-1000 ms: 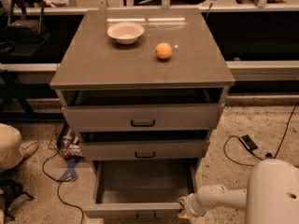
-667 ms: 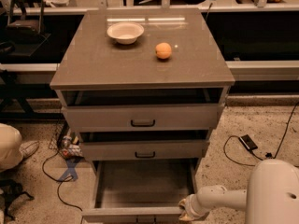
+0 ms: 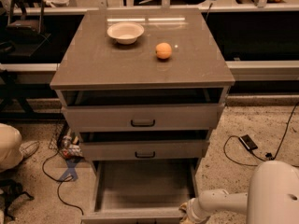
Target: Open bottom drawer
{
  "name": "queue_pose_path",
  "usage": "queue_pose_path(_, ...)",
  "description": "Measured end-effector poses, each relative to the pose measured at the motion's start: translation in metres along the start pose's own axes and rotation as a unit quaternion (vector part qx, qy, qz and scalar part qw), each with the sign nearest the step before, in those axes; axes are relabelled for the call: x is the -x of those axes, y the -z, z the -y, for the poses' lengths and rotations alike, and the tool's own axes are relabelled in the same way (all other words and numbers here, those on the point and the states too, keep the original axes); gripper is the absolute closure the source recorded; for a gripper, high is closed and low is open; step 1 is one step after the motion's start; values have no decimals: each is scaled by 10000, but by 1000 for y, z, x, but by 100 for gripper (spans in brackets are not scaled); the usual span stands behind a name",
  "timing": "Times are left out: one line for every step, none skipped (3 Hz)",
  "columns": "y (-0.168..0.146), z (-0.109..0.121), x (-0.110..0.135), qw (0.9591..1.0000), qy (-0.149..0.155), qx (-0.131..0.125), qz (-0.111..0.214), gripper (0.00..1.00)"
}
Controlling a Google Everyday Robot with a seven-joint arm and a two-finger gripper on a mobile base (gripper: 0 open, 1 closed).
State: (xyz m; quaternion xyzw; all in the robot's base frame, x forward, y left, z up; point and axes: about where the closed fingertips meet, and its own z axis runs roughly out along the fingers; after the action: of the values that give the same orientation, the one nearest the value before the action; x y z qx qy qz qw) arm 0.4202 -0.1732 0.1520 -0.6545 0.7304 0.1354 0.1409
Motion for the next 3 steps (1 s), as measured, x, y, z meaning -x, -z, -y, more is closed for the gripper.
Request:
queue_pose_path(-1, -2, 0, 10000, 0, 16, 5, 59)
queue_pose_path(-2, -2, 1, 10000, 0, 21, 7, 28)
queue_pose_path(-2, -2, 1, 10000, 0, 21, 7, 5)
